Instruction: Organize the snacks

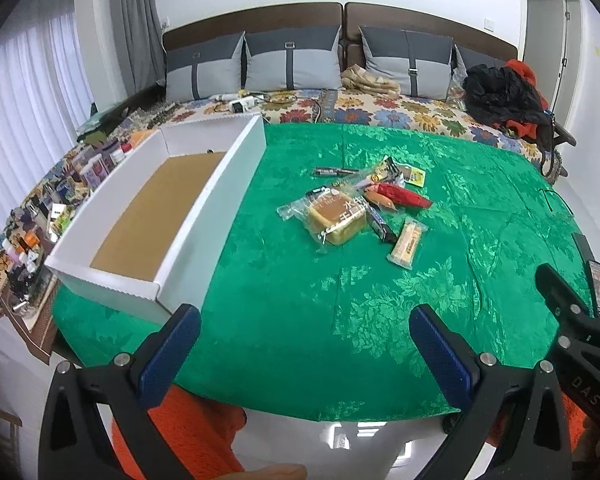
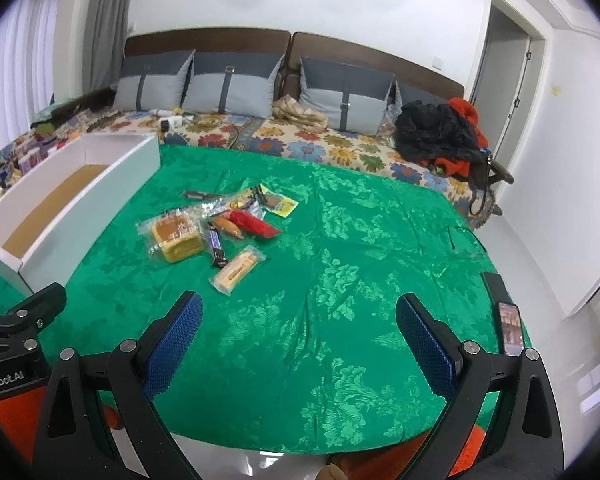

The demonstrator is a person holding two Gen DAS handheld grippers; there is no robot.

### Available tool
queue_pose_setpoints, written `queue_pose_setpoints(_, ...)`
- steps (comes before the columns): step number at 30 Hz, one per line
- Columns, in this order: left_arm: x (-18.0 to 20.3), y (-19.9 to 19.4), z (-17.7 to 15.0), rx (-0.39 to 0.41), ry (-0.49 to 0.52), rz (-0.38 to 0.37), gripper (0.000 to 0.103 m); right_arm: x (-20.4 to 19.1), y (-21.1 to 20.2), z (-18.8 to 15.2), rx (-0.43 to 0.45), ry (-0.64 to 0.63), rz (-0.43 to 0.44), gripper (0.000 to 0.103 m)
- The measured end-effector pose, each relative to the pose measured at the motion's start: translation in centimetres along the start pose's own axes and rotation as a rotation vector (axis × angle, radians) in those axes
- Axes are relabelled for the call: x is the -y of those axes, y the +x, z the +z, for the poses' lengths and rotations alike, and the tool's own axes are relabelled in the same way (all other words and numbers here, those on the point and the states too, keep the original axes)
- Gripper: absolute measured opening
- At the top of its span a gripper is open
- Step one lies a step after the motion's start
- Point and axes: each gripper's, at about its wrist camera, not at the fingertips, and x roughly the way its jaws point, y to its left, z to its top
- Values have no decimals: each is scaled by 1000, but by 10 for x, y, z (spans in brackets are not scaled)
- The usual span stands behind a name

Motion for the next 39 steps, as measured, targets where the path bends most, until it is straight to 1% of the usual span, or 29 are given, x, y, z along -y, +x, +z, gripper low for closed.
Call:
queue_pose_setpoints(3, -3, 12, -3, -28, -1, -5, 103, -4, 9, -1, -24, -1, 10, 99)
queue_pose_setpoints(7, -6, 33, -8, -76, -9, -18, 103, -8, 23, -2, -68, -23, -29, 99)
queue_pose_setpoints(9, -8, 46, -11, -106, -17, -23, 103, -12, 31, -3, -92, -49, -61, 99)
queue_pose_setpoints(13, -8, 70, -14, -152, -13, -16, 103, -12, 45, -5, -121, -52, -69, 99)
queue_pose_setpoints(18, -5, 89, -16, -188, -7, -24, 103, -14, 60, -7, -155, -68, -82, 99)
queue_pose_setpoints(22, -1, 97, -18, -210, 7, -27, 103, -14, 69, -6, -185, -84, -94, 99)
queue_pose_setpoints(27, -3, 95, -12, -200, 13, -15, 103, -14, 73, -4, -198, -82, -79, 99)
queue_pose_setpoints(33, -6, 78, -4, -150, 27, 19, 103, -19, 70, -4, -193, -85, -55, 99)
queue_pose_setpoints(39, -12, 57, 3, -101, 47, 44, 103, -23, 60, -2, -182, -67, -13, 99)
